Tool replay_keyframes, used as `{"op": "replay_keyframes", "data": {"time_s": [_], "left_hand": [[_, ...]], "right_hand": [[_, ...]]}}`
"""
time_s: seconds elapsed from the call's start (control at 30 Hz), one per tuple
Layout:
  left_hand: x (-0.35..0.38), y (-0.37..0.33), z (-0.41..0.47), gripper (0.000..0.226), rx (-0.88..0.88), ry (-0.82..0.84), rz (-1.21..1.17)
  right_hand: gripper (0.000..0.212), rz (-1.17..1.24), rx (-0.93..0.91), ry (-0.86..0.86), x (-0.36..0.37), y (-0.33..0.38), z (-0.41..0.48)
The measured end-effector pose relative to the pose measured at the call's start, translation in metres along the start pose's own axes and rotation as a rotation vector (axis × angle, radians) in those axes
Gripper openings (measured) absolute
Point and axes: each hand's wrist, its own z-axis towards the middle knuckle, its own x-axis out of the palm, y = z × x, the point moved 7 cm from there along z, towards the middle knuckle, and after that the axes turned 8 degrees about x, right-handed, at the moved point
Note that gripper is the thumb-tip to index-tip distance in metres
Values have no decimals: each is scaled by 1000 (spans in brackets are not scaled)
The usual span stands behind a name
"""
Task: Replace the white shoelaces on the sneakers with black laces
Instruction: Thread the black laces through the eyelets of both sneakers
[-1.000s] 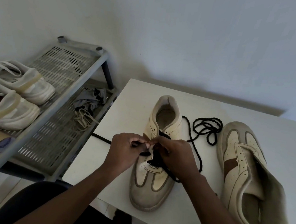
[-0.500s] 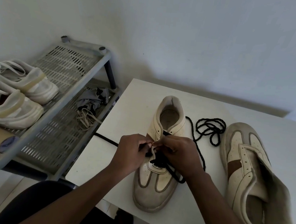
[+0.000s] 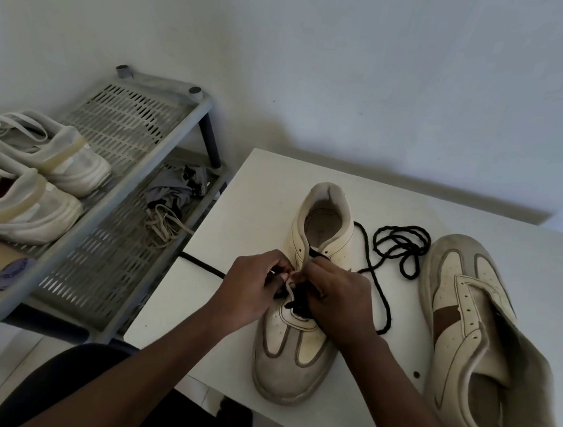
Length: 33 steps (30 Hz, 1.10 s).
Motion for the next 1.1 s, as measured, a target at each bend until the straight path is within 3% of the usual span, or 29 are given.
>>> {"op": "replay_keyframes", "data": {"time_s": [0.2, 0.33, 0.43, 0.6, 0.83, 1.1], "left_hand": [[-4, 0, -1, 10, -13, -10, -44], [-7, 6, -2, 9, -80, -41, -185], [-7, 11, -2, 12, -179, -70, -284], [-6, 14, -3, 12, -238, -104, -336], [-5, 12, -3, 12, -198, -98, -269], [-4, 8, -1, 13, -129, -53, -169]], "right_hand": [[10, -48, 15, -14, 2, -1, -4], [14, 45, 7, 5, -3, 1, -1], [7, 160, 36, 96, -5, -4, 7], [30, 261, 94, 299, -2, -16, 15], [18, 223, -15, 85, -4, -7, 6], [21, 29, -47, -119, -4, 3, -3]]}}
